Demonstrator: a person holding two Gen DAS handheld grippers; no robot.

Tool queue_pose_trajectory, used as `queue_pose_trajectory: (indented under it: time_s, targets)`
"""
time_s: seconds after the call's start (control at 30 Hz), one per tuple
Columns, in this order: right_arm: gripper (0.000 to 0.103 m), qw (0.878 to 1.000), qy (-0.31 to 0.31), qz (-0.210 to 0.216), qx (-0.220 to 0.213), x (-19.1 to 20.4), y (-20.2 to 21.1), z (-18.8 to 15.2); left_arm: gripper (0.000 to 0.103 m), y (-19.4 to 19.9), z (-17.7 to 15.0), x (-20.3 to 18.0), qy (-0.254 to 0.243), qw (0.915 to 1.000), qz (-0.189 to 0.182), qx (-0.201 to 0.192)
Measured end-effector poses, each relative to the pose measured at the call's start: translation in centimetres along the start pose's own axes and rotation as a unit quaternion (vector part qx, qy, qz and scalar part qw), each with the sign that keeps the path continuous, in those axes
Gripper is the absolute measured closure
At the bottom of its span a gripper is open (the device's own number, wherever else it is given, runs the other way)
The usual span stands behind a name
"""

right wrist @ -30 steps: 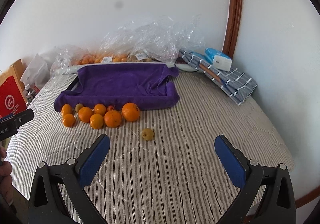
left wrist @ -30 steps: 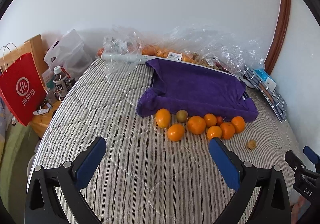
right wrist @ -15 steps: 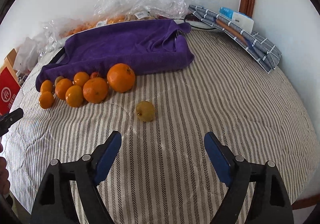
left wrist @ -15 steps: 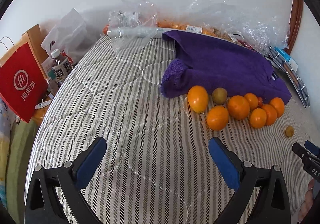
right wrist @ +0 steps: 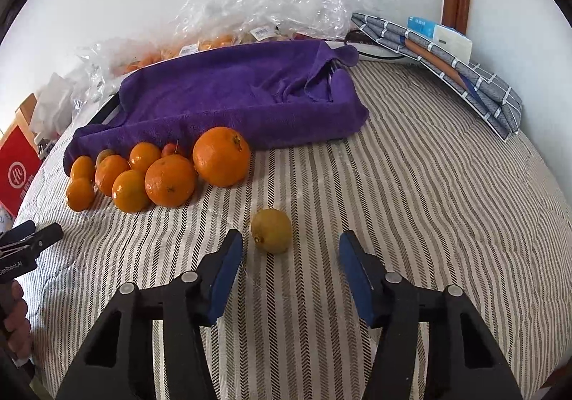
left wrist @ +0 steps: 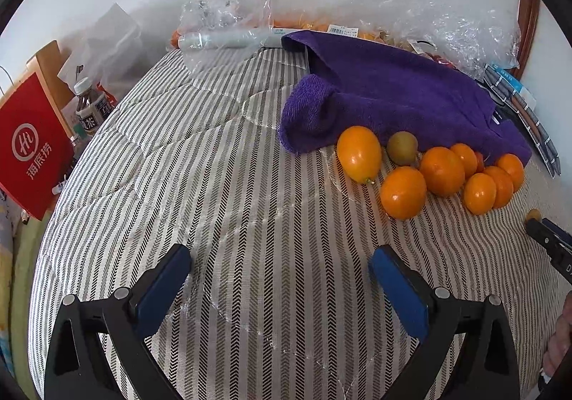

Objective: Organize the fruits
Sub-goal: 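Move the right tool to the small yellow-green fruit and close on it, then close the left tool on an orange beside the purple towel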

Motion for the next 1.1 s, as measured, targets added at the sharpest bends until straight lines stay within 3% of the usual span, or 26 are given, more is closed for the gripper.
queue_pose_trajectory:
  time_s: [0.07,0.13,0.3,0.57,0.73,0.87,0.93,1.1]
  targets:
    - [0.061,1.000,0.009,-0.002,0.004,0.4,-0.4,0.2,0.002,0.0,0.0,0.1,0.002,1.0000,0.004,0.000]
    - [0.079,1.000,0.012,0.012,0.002,0.8,-0.4,0.3,0.005,0.0,0.1,0.2,0.006,0.9999,0.007,-0.003]
    - [0.079,0.999,0.010,0.031,0.001,1.1,-0.5,0.4,0.010,-0.2,0.7,0.1,0.006,0.9999,0.006,-0.008]
    - [0.079,0.999,0.015,0.028,0.002,1.3,-0.7,0.6,0.013,-1.7,2.4,-0.1,0.019,0.9992,-0.035,0.001]
    - [0.079,0.999,0.011,0.033,0.002,1.2,-0.7,0.6,0.016,-2.2,2.9,-2.1,-0.015,0.9982,-0.057,-0.005]
    - [0.079,0.999,0.005,0.038,0.002,1.1,-0.7,0.5,0.016,-2.5,3.5,-3.6,-0.013,0.9972,-0.073,-0.007]
    - [0.079,0.999,0.006,0.037,0.002,1.2,-0.7,0.5,0.020,-2.9,3.9,-4.2,-0.012,0.9974,-0.070,-0.009]
    - [0.079,0.999,0.012,0.031,0.002,1.3,-0.8,0.5,0.050,-3.4,4.7,-4.9,-0.022,0.9980,-0.056,-0.018]
Point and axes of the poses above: each gripper's, at about its wrist camera, not at the fingertips, and y roughly against the way its jaws point, x to its left, z to its top, the point moved 9 cm from there along -y, roughly the way its jaws point, and after that the axes turned 3 degrees about -x, right-handed, at the moved point
